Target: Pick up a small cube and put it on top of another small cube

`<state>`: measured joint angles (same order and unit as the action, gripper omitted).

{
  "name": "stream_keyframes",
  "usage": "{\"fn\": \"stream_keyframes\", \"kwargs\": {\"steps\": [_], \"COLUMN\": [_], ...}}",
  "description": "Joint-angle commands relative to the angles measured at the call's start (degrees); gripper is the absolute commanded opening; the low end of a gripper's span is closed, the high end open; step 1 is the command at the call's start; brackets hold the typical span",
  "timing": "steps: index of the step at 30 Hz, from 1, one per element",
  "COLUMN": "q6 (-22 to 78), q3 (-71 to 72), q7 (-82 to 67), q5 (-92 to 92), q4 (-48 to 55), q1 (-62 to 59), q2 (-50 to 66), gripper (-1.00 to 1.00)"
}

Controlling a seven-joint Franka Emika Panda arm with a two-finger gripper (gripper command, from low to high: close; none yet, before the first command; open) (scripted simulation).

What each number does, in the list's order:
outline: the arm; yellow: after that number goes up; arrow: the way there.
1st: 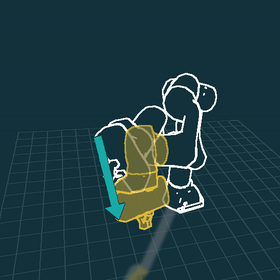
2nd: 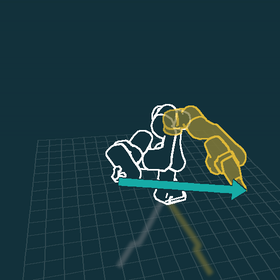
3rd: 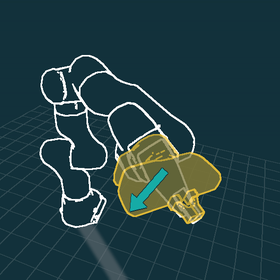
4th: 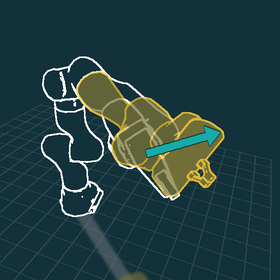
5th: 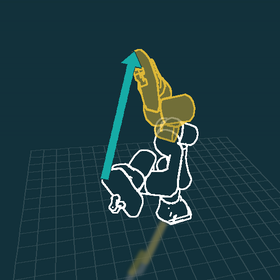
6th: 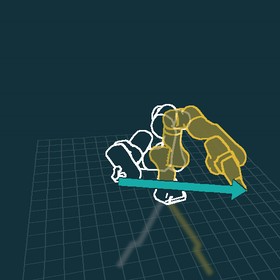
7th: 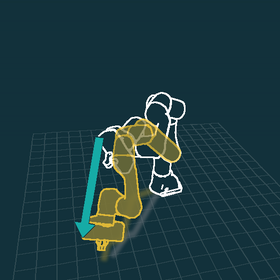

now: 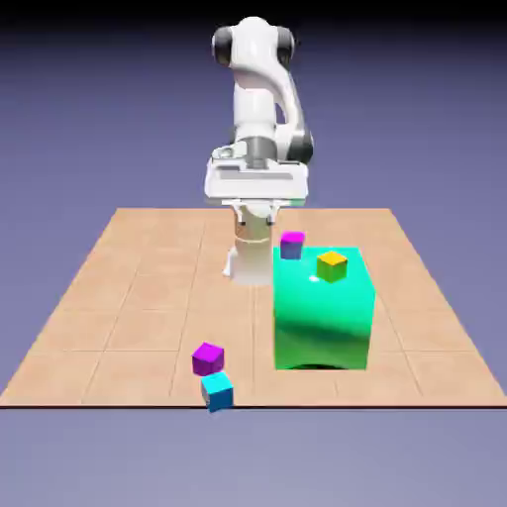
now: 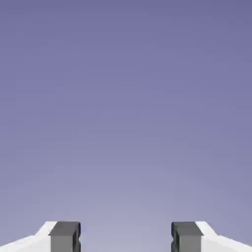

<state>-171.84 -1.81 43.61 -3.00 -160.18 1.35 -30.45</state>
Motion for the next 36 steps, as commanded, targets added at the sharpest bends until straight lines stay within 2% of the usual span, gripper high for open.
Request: {"fn": "stream_keyframes", "kwargs": {"steps": [1,29,36], "q6": [1.80,52.11,52.94], "q3": [-1.51,-43.60,-37.11], "q7": [0.95,27.61,23.11], "q5": [-2.50,-72.26,-84.45], "q4": [0.68,19.76,23.36], "q1": [0.55,15.83,14.76], "q2": [1.83,53.09,63.68], "gripper": [0.00,0.00,0.00]}}
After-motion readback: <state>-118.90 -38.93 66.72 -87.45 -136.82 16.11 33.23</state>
